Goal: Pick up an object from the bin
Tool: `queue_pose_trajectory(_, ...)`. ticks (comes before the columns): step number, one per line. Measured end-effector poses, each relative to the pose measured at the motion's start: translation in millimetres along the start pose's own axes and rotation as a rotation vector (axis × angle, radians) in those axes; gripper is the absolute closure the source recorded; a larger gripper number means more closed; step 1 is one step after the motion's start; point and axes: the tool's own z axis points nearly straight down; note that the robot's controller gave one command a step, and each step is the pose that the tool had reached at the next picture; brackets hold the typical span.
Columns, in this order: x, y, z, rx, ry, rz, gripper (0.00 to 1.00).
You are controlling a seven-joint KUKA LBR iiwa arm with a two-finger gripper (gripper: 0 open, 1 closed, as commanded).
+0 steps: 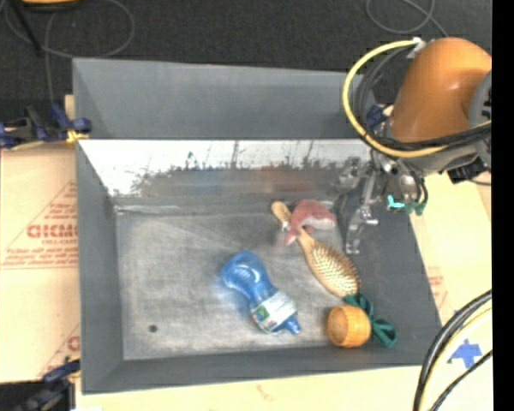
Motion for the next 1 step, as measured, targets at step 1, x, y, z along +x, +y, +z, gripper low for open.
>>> queue_pose_trajectory(1,-1.6,0.2,-4.9,0.001,-0.008,-0.002,0.0)
